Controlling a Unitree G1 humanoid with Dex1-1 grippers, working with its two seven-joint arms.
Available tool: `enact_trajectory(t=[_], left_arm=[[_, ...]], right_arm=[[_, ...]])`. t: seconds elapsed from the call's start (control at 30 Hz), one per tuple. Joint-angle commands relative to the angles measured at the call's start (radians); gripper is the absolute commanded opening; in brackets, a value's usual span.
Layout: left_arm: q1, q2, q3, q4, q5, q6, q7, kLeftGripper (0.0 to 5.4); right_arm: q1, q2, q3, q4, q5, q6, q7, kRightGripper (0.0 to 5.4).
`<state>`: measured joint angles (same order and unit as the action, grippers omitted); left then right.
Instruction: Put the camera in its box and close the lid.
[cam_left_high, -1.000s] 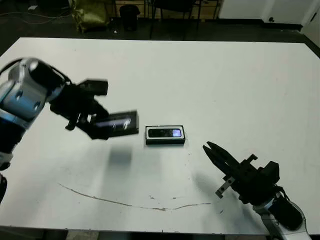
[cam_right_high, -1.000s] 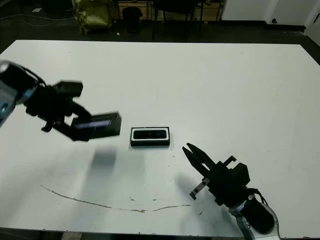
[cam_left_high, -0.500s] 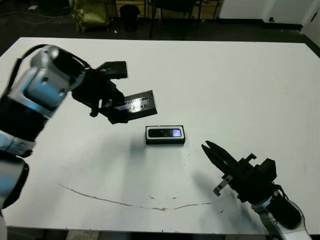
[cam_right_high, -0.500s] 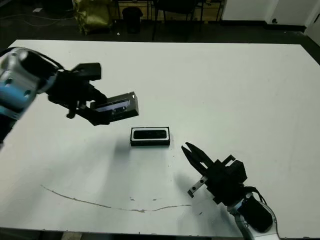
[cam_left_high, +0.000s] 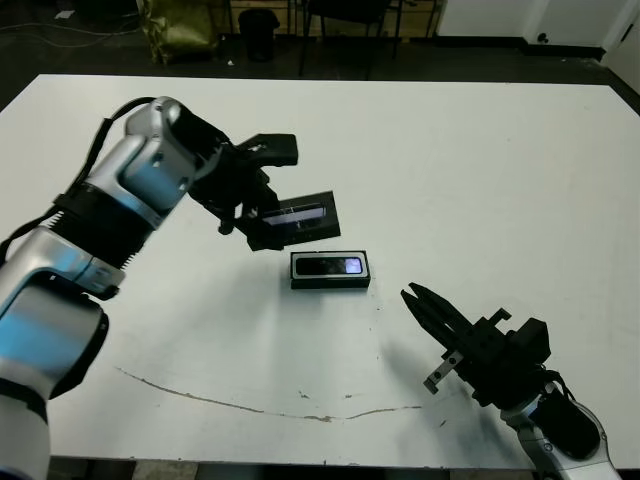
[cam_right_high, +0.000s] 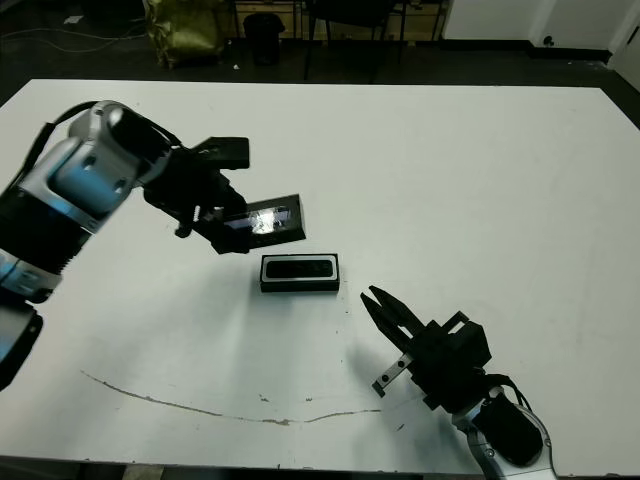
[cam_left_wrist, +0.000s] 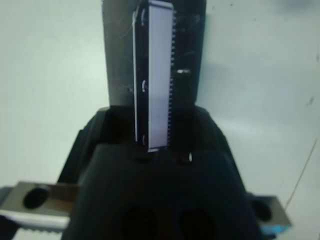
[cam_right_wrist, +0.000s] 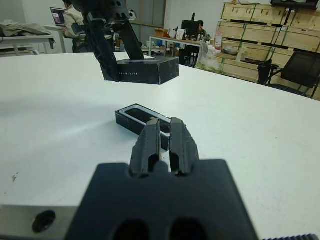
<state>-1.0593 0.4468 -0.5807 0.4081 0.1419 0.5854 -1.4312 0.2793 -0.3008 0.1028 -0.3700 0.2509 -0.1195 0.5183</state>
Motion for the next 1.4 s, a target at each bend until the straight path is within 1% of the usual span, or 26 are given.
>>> enact_trajectory(t=[0.03,0.17,0.27,0.4,0.5,0.6,0.77,0.9,1.0,1.07,1.17,1.23,1.4], left_arm=[[-0.015,-0.019,-0.01,0.022,-0.003,0.056,-0.014,2.27],[-0.005,-0.026,-0.002,0.014,-0.011,0.094,-0.01,2.27],[0.002,-0.027,-0.002,0.011,-0.014,0.115,-0.004,2.27],[0.012,-0.031,0.001,0.012,-0.022,0.137,0.006,2.27],[0.017,-0.031,-0.004,0.009,-0.027,0.157,0.016,2.27],[0.028,-0.026,-0.009,-0.006,-0.03,0.151,0.021,2.27],[0.034,-0.03,-0.013,-0.002,-0.031,0.14,0.028,2.27],[0.03,-0.04,-0.021,0.007,-0.026,0.14,0.036,2.27],[0.033,-0.051,-0.017,0.019,-0.034,0.133,0.042,2.27],[0.038,-0.057,-0.015,0.025,-0.034,0.13,0.051,2.27],[0.054,-0.063,-0.009,0.022,-0.037,0.104,0.066,2.27],[0.064,-0.066,-0.011,0.016,-0.035,0.094,0.076,2.27],[0.074,-0.077,-0.023,0.004,-0.029,0.122,0.099,2.27]], right_arm=[[0.005,-0.001,0.0,0.015,-0.013,-0.005,-0.003,0.0],[0.022,-0.006,-0.003,-0.021,-0.018,0.033,-0.025,0.0],[0.022,-0.004,-0.004,-0.02,-0.02,0.021,-0.028,0.0],[0.031,0.001,-0.008,-0.049,-0.029,0.055,-0.061,0.0],[0.03,0.004,-0.013,-0.047,-0.022,0.047,-0.067,0.0],[0.03,0.005,-0.02,-0.043,-0.006,0.041,-0.062,0.0],[0.021,0.01,-0.027,-0.01,0.003,-0.002,-0.047,0.0],[0.02,0.01,-0.033,0.001,0.02,-0.003,-0.041,0.0],[0.016,0.011,-0.041,0.014,0.027,-0.021,-0.032,0.0],[0.018,0.011,-0.045,0.01,0.033,-0.016,-0.032,0.0],[0.029,0.009,-0.049,-0.016,0.031,0.013,-0.05,0.0],[0.03,0.008,-0.051,-0.017,0.023,0.002,-0.05,0.0],[0.026,0.008,-0.055,-0.015,0.031,0.005,-0.046,0.0]])
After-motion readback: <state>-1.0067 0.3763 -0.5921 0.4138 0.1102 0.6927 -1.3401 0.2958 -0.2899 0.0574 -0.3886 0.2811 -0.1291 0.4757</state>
